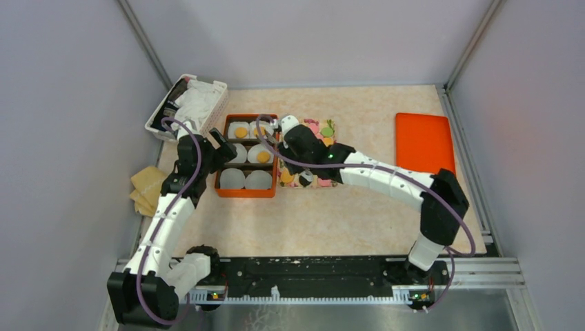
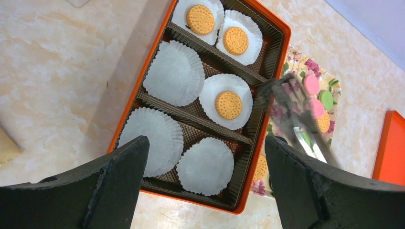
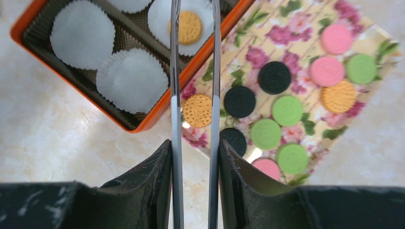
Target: Pack the cookies
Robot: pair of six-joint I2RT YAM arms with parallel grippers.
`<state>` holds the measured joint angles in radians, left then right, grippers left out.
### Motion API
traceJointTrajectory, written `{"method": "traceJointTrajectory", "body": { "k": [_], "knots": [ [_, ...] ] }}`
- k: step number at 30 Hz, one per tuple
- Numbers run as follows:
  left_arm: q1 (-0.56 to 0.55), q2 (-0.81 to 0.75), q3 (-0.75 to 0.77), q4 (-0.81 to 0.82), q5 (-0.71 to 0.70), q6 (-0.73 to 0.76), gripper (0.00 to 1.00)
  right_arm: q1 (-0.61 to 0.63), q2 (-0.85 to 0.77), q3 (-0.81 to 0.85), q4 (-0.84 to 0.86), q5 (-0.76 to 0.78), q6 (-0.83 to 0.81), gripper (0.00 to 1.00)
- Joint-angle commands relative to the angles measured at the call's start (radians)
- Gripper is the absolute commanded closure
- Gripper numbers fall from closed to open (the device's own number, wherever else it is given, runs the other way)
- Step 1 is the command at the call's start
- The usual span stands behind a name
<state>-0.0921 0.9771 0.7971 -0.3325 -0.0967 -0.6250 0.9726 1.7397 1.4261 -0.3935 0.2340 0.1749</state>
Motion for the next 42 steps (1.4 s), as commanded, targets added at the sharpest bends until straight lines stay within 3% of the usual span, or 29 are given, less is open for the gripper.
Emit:
{"method": "traceJointTrajectory", "body": {
  "k": [1,9,13,18,26,38,40,42],
  "knots": [
    [0.006,-0.015,0.011,0.031,0.014,0.011,0.03,0.01,-0.179,-0.017,0.033,0.118,-0.008,0.67],
    [0.005,0.008,0.005,0.048,0.064,0.003,0.03,0.007,-0.266,-0.158,-0.021,0.311,-0.001,0.62],
    [0.005,0.01,0.006,0.048,0.072,0.0,0.03,0.008,-0.263,-0.225,-0.015,0.299,0.045,0.62],
    [0.005,0.002,0.008,0.043,0.073,0.004,0.04,0.006,-0.233,-0.285,0.005,0.278,0.1,0.53],
    [0.005,-0.006,0.002,0.042,0.075,0.004,0.04,-0.018,-0.186,-0.316,0.052,0.226,0.135,0.53],
    [0.005,-0.002,-0.007,0.049,0.067,0.005,0.03,-0.075,-0.149,-0.33,0.039,0.15,0.177,0.57],
    [0.005,0.001,-0.013,0.056,0.074,0.002,0.03,-0.075,-0.144,-0.328,0.039,0.142,0.176,0.6],
    [0.005,0.007,-0.013,0.057,0.079,-0.001,0.04,-0.075,-0.14,-0.32,0.04,0.128,0.177,0.7]
  ]
}}
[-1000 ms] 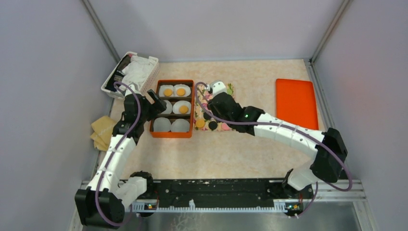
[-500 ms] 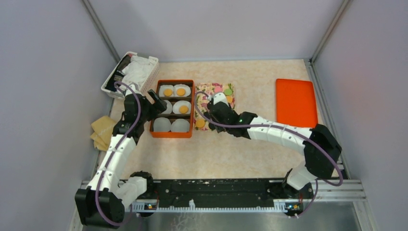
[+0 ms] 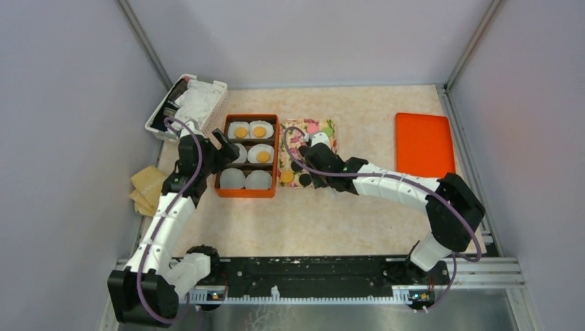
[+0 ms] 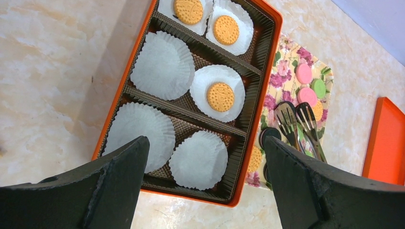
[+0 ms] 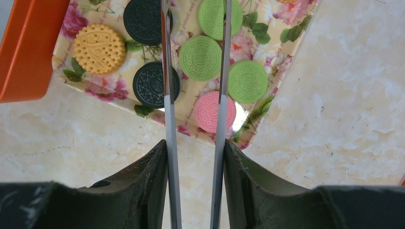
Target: Pack the cookies
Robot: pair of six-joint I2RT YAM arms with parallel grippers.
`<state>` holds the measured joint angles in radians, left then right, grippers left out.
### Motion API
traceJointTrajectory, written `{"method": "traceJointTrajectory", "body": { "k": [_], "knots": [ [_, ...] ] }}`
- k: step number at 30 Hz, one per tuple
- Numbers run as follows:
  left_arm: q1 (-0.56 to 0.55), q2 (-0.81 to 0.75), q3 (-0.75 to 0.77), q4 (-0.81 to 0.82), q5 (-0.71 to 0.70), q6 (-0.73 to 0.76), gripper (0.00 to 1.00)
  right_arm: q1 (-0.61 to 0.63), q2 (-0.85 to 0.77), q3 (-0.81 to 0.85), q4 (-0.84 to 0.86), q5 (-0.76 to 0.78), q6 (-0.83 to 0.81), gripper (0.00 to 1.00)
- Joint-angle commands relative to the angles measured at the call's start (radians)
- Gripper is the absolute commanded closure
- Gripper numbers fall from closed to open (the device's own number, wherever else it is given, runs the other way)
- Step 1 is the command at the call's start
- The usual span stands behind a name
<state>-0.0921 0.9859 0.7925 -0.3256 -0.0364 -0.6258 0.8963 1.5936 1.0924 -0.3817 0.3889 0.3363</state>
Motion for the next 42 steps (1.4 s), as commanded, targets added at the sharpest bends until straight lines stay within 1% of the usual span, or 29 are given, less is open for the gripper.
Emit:
{"method": "traceJointTrajectory", "body": {
  "k": [1,3,4,14,19,25,29,32,34,36,42],
  "knots": [
    [0.005,-0.002,-0.008,0.048,0.019,0.001,0.04,0.001,0.007,0.02,0.029,-0.033,0.012,0.79],
    [0.005,-0.003,-0.002,0.046,0.015,0.003,0.03,0.001,0.007,0.039,0.027,-0.039,0.005,0.95],
    [0.005,-0.006,0.0,0.043,0.014,0.005,0.03,0.001,0.007,0.052,0.025,-0.04,-0.002,1.0],
    [0.006,0.008,0.016,0.041,-0.003,-0.02,0.04,0.01,-0.06,0.18,0.002,-0.047,-0.064,1.0],
    [0.011,0.034,0.051,0.025,-0.035,-0.039,0.03,0.041,-0.072,0.226,0.006,-0.104,-0.085,1.0],
    [0.078,0.072,0.142,-0.019,-0.054,-0.058,0.03,0.117,-0.002,0.312,0.027,-0.194,-0.103,1.0],
    [0.169,0.1,0.176,-0.034,-0.009,-0.069,0.03,0.186,0.067,0.379,0.036,-0.234,-0.116,1.0],
    [0.213,0.104,0.167,-0.035,0.028,-0.068,0.03,0.238,0.123,0.428,0.037,-0.249,-0.132,1.0],
    [0.224,0.098,0.152,-0.03,0.031,-0.063,0.03,0.26,0.16,0.457,0.033,-0.259,-0.14,1.0],
    [0.231,0.087,0.137,-0.026,0.063,-0.057,0.03,0.267,0.19,0.475,0.028,-0.27,-0.141,1.0],
    [0.235,0.071,0.114,-0.023,0.062,-0.034,0.03,0.272,0.228,0.466,0.021,-0.297,-0.14,1.0]
  ]
}}
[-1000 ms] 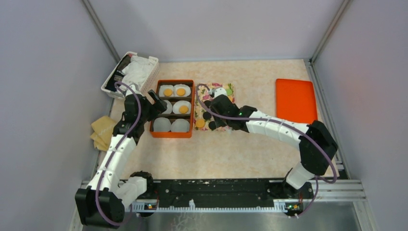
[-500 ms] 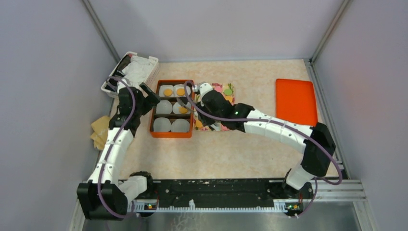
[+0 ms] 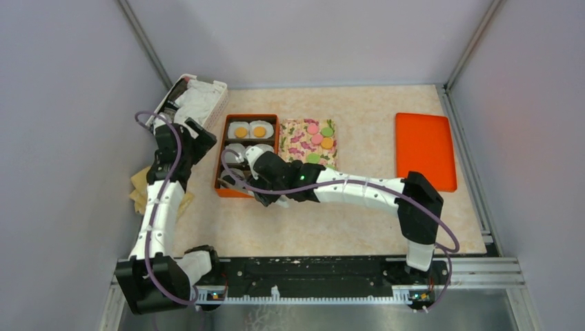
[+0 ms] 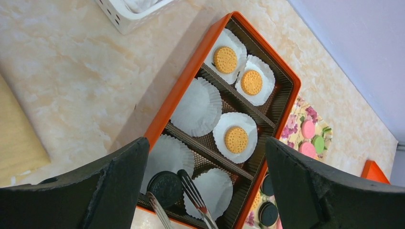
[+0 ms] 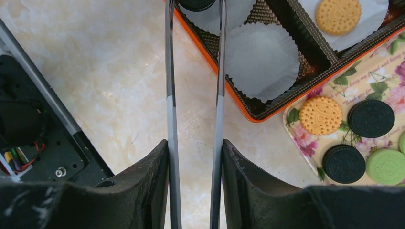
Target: Pack the cookies
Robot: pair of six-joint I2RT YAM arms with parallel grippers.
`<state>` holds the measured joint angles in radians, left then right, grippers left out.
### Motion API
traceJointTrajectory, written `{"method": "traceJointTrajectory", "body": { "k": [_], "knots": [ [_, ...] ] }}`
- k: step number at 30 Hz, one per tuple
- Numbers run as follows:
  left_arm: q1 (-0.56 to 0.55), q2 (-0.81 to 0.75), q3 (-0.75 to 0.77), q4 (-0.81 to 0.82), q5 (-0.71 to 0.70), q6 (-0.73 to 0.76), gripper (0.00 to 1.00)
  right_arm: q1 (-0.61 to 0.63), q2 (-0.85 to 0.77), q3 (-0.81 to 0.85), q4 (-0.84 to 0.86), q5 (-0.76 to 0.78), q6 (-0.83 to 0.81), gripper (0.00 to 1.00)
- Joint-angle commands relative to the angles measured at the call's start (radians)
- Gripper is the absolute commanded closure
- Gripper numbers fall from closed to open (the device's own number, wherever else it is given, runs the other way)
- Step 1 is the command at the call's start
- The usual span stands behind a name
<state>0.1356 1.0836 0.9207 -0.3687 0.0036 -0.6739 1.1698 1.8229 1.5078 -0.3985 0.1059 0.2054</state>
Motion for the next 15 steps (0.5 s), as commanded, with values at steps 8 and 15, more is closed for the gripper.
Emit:
{"method": "traceJointTrajectory", "body": {
  "k": [8,15],
  "knots": [
    [0.008,-0.005,-0.032,0.069,0.055,0.01,0.04,-0.001,0.034,0.048,0.042,0.016,-0.038,1.0],
    [0.007,0.042,-0.013,0.085,0.062,0.02,0.04,-0.002,0.107,0.117,-0.001,0.042,-0.065,1.0]
  ]
}}
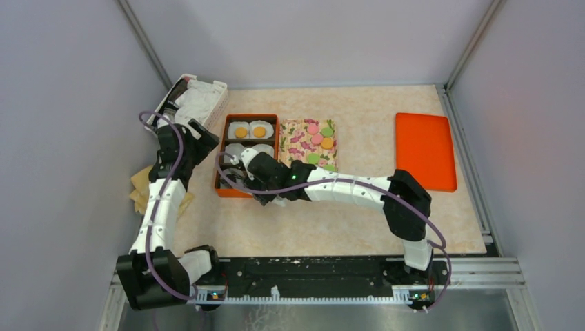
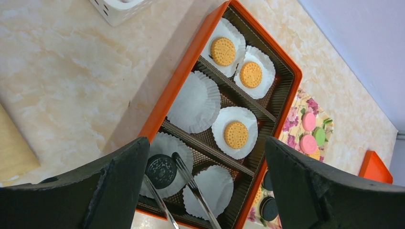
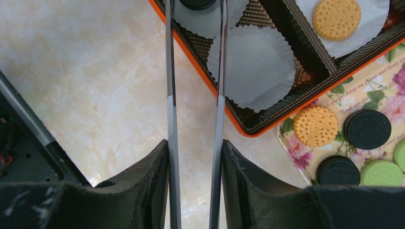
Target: Pack the cookies
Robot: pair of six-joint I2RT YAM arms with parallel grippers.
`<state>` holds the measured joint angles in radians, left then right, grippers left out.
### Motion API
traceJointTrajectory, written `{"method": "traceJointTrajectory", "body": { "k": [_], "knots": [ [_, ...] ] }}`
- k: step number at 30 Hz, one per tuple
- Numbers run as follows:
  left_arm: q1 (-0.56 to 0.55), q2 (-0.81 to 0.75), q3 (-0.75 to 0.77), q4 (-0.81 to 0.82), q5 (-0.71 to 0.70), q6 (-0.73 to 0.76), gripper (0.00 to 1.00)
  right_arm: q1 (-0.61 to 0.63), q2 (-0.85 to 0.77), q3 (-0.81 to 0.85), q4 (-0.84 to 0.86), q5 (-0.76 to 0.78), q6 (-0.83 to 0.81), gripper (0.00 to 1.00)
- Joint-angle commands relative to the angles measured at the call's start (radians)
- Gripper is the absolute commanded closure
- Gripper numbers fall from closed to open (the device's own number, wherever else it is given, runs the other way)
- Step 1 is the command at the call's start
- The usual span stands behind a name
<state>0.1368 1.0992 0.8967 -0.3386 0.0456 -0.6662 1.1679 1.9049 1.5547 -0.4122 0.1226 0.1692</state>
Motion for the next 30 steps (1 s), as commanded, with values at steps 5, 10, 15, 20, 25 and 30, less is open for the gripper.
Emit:
{"method": "traceJointTrajectory", "body": {
  "k": [5,10,15,20,25,30],
  "knots": [
    [0.007,0.044,0.044,0.042,0.06,0.015,0.04,0.0,0.031,0.08,0.014,0.055,-0.05,0.77],
    [0.007,0.034,0.046,0.048,0.082,0.02,0.05,0.001,0.012,0.09,0.024,0.077,-0.075,0.69],
    [0.007,0.024,0.032,0.048,0.097,0.026,0.05,0.0,-0.007,0.096,0.026,0.083,-0.076,0.6],
    [0.007,0.016,0.021,0.062,0.113,0.032,0.05,0.0,-0.015,0.102,0.037,0.107,-0.08,0.56],
    [0.006,0.004,0.027,0.065,0.119,0.037,0.05,0.001,-0.047,0.112,0.034,0.139,-0.081,0.57],
    [0.006,-0.027,0.043,0.054,0.109,0.042,0.05,0.001,-0.137,0.079,0.013,0.226,-0.091,0.59]
  ]
}}
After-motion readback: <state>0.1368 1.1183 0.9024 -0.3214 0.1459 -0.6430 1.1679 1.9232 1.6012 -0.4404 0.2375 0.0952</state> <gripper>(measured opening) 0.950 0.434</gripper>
